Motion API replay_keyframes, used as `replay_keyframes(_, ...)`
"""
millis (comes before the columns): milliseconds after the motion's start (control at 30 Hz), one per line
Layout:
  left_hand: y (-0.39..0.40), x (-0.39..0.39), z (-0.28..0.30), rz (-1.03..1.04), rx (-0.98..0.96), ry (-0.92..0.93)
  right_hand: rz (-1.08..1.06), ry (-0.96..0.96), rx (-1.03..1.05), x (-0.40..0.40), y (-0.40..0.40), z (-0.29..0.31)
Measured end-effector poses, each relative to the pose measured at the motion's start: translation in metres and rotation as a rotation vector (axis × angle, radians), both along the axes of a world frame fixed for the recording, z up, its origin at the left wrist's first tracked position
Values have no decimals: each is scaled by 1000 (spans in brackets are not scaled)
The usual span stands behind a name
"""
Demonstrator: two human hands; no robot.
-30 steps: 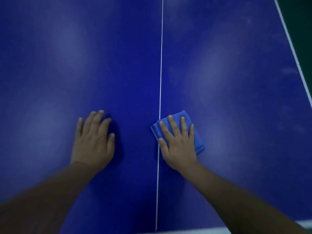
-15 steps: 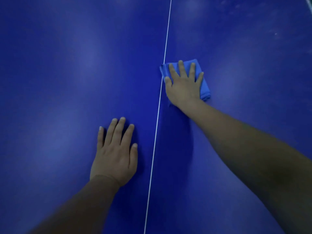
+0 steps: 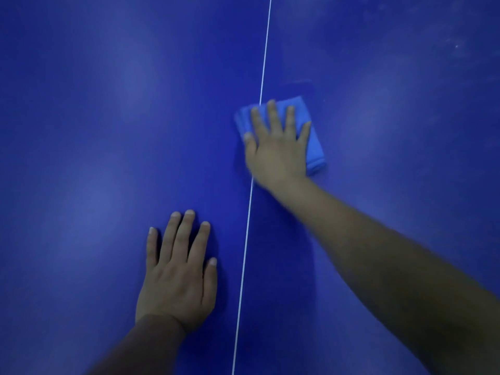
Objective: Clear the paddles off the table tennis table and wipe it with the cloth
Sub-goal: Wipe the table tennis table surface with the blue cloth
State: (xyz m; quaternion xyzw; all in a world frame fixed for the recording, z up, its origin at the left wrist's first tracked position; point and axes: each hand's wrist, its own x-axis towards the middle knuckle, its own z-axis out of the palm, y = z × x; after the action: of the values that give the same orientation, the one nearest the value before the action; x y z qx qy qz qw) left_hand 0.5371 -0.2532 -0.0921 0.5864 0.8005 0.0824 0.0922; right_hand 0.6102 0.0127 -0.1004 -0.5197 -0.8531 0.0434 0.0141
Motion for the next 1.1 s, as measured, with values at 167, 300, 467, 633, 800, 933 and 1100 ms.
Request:
replay_keyframes(167, -1, 0, -3, -5, -6, 8, 202, -36, -18, 7, 11, 2)
replay_keyframes(300, -2, -1, -5, -13, -3, 12, -280, -52, -65, 50, 100, 9)
replay_keyframes(467, -3, -2, -5, -13, -11, -1, -260, -22, -17, 10, 52, 3)
replay_keyframes(633, -3, -2, -7, -11, 8, 14, 170, -38, -39, -17, 39, 2)
replay_keyframes(800, -2, 0, -4, 6, -7, -13, -474, -50, 1, 117, 143, 10)
replay_keyframes(933, 0, 0, -1, 12, -18, -27, -630, 18, -47, 122, 129, 13)
replay_keyframes(1100, 1, 2, -1, 15, -9, -17, 128, -99, -30, 67, 61, -1)
